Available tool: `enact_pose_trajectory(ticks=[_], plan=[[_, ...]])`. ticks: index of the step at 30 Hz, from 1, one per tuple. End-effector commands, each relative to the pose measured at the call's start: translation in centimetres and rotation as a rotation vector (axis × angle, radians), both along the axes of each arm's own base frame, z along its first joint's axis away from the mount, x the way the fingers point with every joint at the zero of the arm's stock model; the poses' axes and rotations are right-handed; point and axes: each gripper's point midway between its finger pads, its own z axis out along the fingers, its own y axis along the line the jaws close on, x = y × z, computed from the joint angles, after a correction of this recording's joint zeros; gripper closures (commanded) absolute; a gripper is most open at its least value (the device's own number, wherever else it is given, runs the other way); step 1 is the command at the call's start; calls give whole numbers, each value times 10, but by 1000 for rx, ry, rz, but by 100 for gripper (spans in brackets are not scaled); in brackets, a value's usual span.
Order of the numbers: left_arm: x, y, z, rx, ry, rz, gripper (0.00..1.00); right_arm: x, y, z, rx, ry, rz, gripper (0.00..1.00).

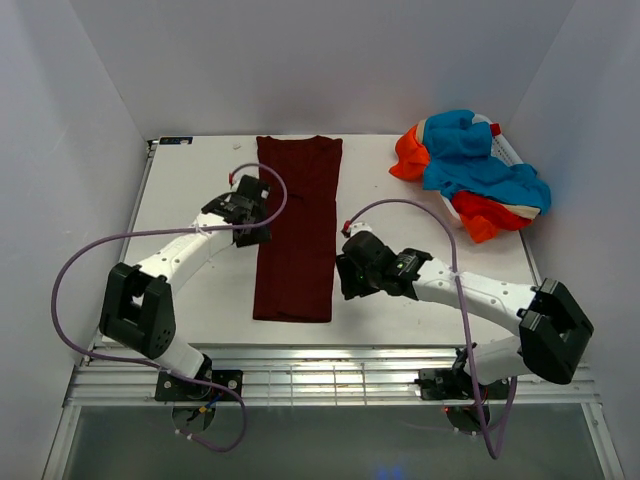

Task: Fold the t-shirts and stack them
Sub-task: Fold the tshirt

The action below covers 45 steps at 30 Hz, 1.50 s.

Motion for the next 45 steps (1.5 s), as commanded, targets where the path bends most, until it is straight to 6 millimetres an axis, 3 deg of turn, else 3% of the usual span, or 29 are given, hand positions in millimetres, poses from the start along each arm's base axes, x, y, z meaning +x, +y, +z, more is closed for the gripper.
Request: enact_pose_trajectory(ticks=[1,6,12,16,24,37,45], plan=[[-75,15,-51,9,234,78,53,-8,40,1,77,4,21,40],[-139,23,-79,-20,389,90,53,-26,68,-14,69,49,69,41],[-177,25,-93,-89,422,85,53,-36,86,-31,57,84,102,42],[-174,18,-90,-128,384,58,53,-39,93,-38,71,94,107,43],[-178,11,-112,-150,417,38,52,-40,94,-51,54,109,106,44],[-192,14,-136,-77,501,45,53,-45,93,-58,43,117,102,47],[-197,14,-139,-43,506,45,54,-54,91,-63,17,134,107,48]])
